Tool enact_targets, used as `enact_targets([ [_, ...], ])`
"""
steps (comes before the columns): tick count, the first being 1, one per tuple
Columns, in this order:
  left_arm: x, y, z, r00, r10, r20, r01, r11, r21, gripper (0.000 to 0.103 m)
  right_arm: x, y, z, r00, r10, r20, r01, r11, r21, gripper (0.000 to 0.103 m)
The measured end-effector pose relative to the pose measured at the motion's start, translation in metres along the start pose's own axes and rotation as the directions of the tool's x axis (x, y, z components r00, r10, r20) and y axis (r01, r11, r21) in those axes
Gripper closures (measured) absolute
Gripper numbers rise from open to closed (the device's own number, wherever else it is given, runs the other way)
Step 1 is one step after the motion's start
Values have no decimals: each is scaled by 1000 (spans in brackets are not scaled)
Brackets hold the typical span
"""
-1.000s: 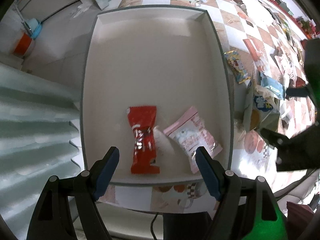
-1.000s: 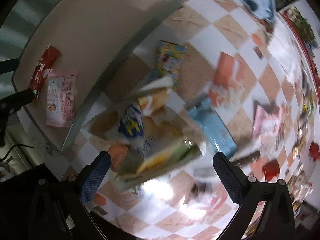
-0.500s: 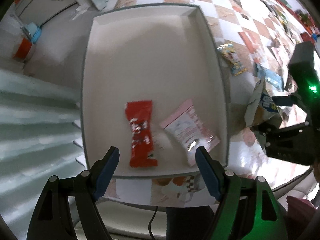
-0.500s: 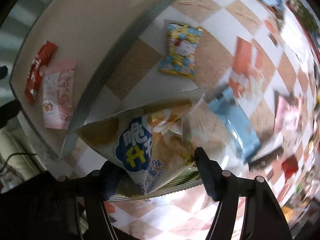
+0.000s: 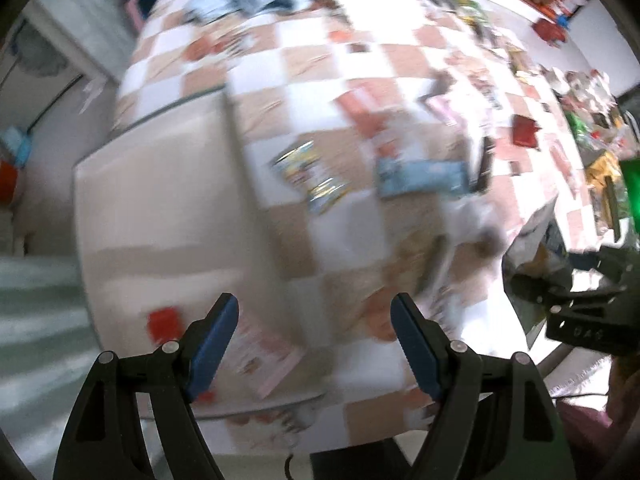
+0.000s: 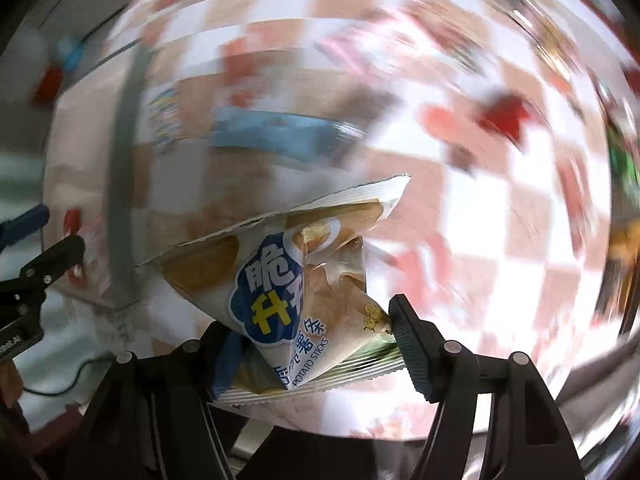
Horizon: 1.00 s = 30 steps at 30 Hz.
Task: Organize snacks
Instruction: 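Lift the chip bag with the right tool while the left tool grasps a clear wrapper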
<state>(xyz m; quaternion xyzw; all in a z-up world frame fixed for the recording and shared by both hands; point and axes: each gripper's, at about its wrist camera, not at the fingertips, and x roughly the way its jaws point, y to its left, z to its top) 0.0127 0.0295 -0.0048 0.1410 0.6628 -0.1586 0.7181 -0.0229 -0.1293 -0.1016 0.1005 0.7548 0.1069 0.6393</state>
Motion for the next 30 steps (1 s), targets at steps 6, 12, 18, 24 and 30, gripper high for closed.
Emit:
enact_targets([
  [6, 15, -60, 37, 1000, -16, 17, 13, 993, 118, 22, 3, -63, -18, 999, 24, -29, -18, 981, 194, 33],
  [12, 40, -116, 76, 1000, -5, 11, 3, 980, 201, 22, -5, -105, -38, 998, 53, -31, -43, 960, 276, 33],
  [18, 72, -153, 108, 999, 30, -11, -26, 969, 247, 22, -4, -153, -53, 996, 85, -21, -74, 944, 323, 33],
  [24, 103, -171, 120, 994, 100, -34, -86, 956, 281, 22, -14, -174, -61, 994, 112, -15, -99, 932, 349, 33],
  [30, 117, -178, 120, 991, 105, -77, -77, 949, 307, 67, -21, -186, -57, 992, 125, -9, -113, 922, 370, 33],
])
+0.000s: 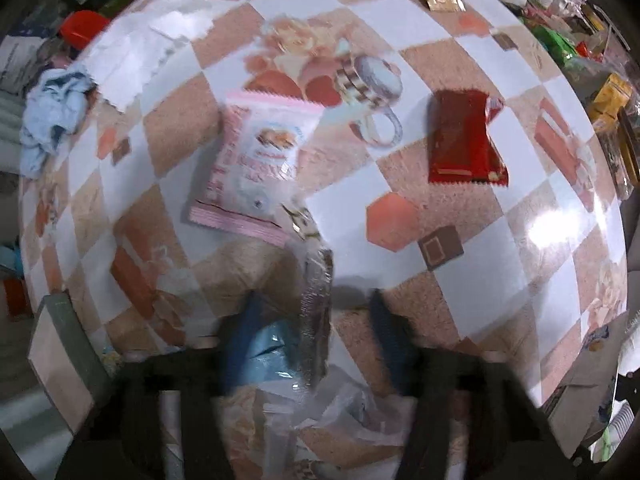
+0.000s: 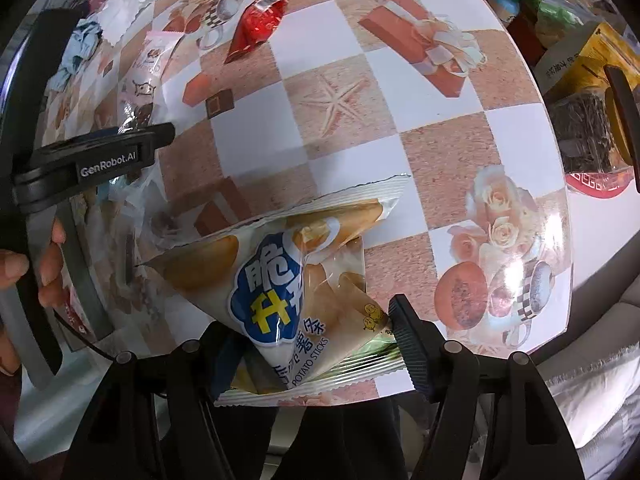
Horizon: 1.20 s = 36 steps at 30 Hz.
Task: Organize snacks
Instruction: 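Lift the chip bag with the right tool while the left tool grasps a clear wrapper, then carry the clear wrapper with the left tool over the tray while the right tool carries the chip bag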
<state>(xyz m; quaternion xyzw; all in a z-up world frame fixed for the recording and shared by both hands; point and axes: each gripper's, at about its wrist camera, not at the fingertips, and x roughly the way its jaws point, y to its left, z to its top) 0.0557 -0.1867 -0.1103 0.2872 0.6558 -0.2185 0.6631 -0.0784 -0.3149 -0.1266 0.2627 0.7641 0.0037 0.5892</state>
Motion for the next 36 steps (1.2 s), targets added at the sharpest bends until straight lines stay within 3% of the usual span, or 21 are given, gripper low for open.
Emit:
enact_targets([
  [4, 0, 2, -1, 999, -38, -2, 38, 999, -8, 87, 0, -1, 2, 1000, 4, 3, -4, 1000, 13, 33],
  [15, -47, 29, -39, 989, -110, 102, 117, 991, -62, 87, -3, 21, 8, 1000, 10, 12, -10, 1000, -10, 33],
  [27, -75, 71, -99, 986, -117, 118, 138, 973, -185, 87, -7, 68, 4, 1000, 6, 5, -5, 995, -103, 33],
  [36, -83, 111, -153, 991, -83, 105, 108, 960, -257, 87, -11, 115, 3, 1000, -15, 6, 16, 974, -226, 33],
])
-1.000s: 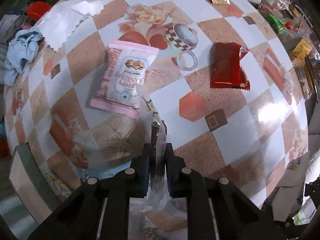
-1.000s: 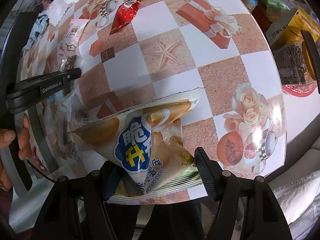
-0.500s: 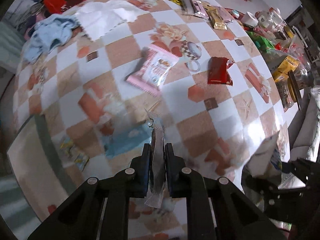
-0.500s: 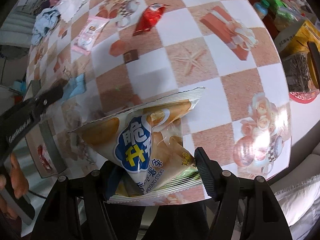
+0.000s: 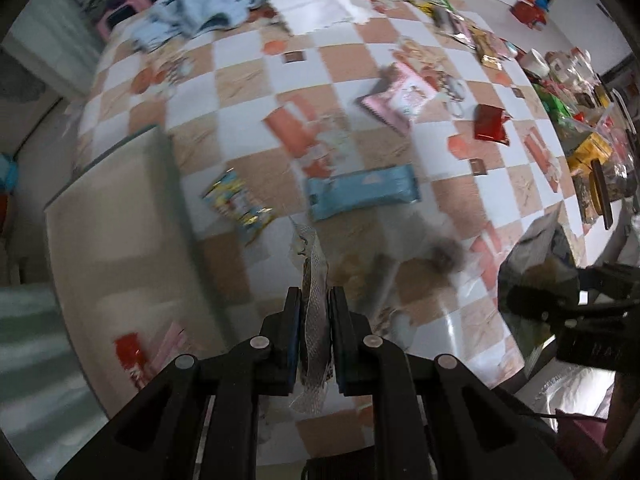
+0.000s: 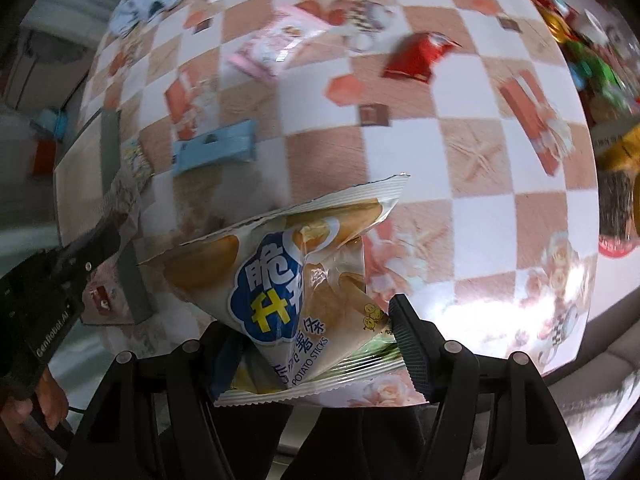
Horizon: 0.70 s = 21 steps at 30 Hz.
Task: Organize snacks
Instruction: 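Carry the clear wrapper with the left tool over the tray while the right tool carries the chip bag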
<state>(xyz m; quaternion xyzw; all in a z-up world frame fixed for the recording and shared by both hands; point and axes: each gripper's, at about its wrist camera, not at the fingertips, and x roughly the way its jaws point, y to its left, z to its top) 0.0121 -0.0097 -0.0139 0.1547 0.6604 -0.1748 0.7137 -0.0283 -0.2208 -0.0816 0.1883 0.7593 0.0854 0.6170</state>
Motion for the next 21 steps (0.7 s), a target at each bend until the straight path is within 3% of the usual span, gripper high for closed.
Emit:
enact_targets([
  [21, -19, 86, -35, 998, 22, 54, -11, 981, -192, 87, -3, 97, 15, 999, -54, 10, 55, 971, -235, 33],
])
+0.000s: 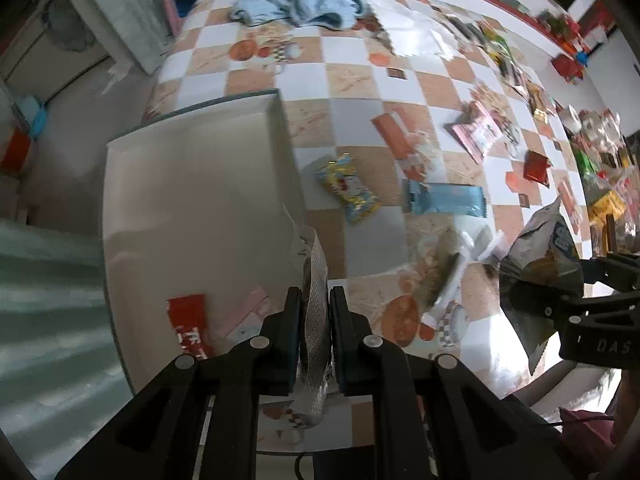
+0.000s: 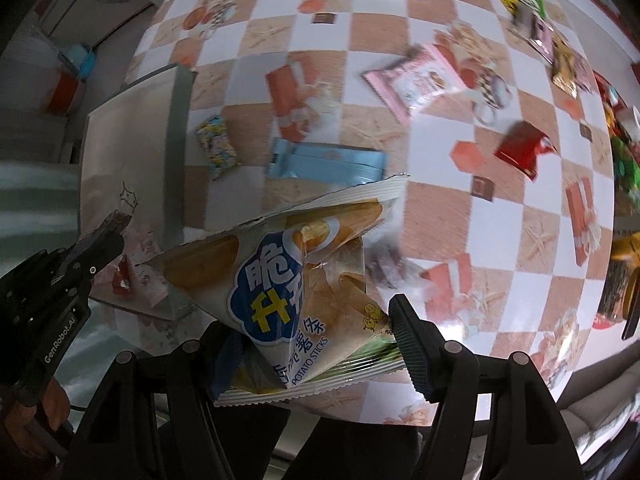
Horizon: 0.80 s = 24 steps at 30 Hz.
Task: Organize snacks
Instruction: 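Carry the clear wrapper with the left tool over the tray while the right tool carries the chip bag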
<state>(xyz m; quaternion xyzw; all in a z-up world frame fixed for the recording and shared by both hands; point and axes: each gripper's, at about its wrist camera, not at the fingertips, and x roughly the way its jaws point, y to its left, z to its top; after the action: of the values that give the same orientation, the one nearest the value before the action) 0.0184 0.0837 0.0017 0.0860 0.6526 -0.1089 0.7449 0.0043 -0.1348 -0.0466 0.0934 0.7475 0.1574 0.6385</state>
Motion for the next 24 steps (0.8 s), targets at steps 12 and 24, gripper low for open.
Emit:
enact_targets([
  [12, -3, 42, -9, 1000, 1, 11, 0, 998, -69, 87, 5, 46, 13, 1000, -18, -10, 17, 996, -89, 33],
  [24, -3, 74, -12, 1000, 2, 14, 0, 994, -110, 87, 8, 79, 25, 999, -31, -14, 29, 991, -133, 33],
])
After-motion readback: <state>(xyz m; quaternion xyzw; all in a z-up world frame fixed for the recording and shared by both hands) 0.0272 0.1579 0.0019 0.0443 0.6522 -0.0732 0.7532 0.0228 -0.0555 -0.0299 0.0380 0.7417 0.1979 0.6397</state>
